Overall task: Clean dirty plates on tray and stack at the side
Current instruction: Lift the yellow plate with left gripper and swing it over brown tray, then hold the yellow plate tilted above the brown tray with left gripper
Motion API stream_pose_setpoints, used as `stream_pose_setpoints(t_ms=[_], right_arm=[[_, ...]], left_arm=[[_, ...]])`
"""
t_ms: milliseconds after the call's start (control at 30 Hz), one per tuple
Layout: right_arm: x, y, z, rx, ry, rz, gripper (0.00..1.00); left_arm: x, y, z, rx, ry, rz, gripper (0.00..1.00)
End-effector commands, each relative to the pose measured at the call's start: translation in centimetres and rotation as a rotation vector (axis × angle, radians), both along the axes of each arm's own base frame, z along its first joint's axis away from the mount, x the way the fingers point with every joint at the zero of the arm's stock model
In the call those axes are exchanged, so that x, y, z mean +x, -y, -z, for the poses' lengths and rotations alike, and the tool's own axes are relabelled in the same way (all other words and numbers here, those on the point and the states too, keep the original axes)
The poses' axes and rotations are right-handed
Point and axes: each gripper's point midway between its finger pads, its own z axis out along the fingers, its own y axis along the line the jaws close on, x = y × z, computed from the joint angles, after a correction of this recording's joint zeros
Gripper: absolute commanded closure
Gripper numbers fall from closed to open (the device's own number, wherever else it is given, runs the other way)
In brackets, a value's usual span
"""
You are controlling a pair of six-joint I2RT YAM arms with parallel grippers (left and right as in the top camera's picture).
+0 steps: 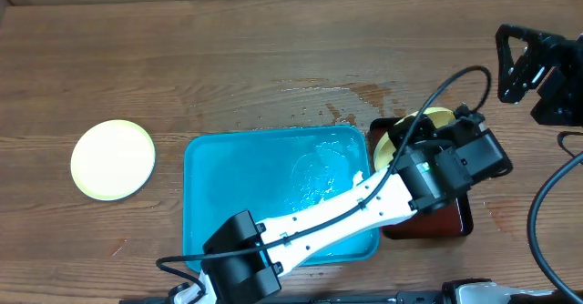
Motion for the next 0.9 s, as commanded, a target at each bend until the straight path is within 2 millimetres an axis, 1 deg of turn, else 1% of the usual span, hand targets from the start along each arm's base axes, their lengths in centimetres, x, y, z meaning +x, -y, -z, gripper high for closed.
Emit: stream_pose_setpoints(t_ms=[0,167,267,567,700,867], right_arm=[[-0.5,0.0,-0.4,0.000,0.018,-0.006,0.00],[-0.5,0.0,-0.4,0.000,0.018,-0.006,0.00],[-0.5,0.0,-0.4,0.000,0.018,-0.006,0.00],[-0.5,0.0,-0.4,0.000,0.018,-0.005,0.00],[-0.5,0.0,-0.4,0.000,0.018,-0.005,0.00],[-0.5,0.0,-0.3,0.000,0.014,-0.005,0.00]], left_arm=[[0.8,0.2,-2.0,0.110,0.090,0.056,0.96],[1.4,0.4,-3.0,0.199,0.149,0.100,0.96],[1.4,0.4,-3.1,0.271,0.154,0.146,0.96],[1.4,0.4,-3.2,0.373,0.165,0.204,0.96],[1.9,0.6,-4.2,0.342,0.210,0.172,0.96],[2.3,1.7,-5.3,0.315,0.258,0.182,0.96]])
